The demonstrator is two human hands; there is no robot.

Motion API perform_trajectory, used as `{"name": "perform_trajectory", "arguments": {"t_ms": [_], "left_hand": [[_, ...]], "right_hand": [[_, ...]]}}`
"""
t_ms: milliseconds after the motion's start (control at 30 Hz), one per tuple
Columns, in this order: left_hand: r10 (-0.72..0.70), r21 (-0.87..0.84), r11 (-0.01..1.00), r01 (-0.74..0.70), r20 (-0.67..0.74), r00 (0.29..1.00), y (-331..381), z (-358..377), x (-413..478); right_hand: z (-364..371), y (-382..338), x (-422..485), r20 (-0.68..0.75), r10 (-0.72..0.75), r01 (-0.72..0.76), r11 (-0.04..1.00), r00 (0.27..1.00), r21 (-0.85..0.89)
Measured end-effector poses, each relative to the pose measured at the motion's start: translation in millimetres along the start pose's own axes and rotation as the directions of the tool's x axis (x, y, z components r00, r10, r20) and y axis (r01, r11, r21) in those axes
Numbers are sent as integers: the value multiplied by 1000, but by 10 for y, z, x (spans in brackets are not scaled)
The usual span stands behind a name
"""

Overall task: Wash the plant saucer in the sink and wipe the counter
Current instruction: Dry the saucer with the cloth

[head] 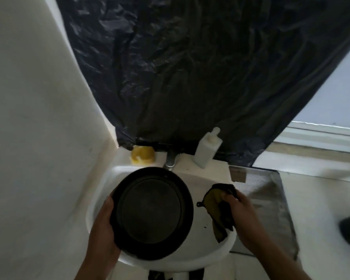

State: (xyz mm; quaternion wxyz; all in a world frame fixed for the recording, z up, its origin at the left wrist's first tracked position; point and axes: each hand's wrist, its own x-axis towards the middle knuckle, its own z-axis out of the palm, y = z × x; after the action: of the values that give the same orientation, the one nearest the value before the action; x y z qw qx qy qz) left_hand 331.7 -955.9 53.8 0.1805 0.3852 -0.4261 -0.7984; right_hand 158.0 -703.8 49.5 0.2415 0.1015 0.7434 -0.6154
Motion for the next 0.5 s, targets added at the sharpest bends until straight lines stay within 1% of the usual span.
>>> {"name": "perform_trajectory", "arguments": {"t_ms": [67, 167, 233, 300, 400, 500], "left_hand": [[-64, -13, 998, 65, 21, 998, -172, 9, 10], [-144, -10, 989, 145, 23, 989, -408, 51, 85], [-184, 38, 983, 182, 38, 982, -520, 113, 107], [-190, 104, 977, 184, 51, 980, -587, 196, 103], [-189, 207, 963, 174, 56, 980, -662, 330, 129], [-184, 301, 940, 164, 40, 982, -715, 545, 141]], "right_hand": [[23, 120, -47, -7, 58, -58, 998, 998, 2], [41, 241, -149, 31, 92, -92, 996, 995, -3], [3, 244, -240, 84, 79, -76, 997, 993, -32], [-58, 229, -296, 104, 44, -38, 998, 994, -57], [-197, 213, -305, 25, -5, 7, 998, 1000, -63], [-398, 221, -287, -20, 1, -2, 998, 1000, -66]]}}
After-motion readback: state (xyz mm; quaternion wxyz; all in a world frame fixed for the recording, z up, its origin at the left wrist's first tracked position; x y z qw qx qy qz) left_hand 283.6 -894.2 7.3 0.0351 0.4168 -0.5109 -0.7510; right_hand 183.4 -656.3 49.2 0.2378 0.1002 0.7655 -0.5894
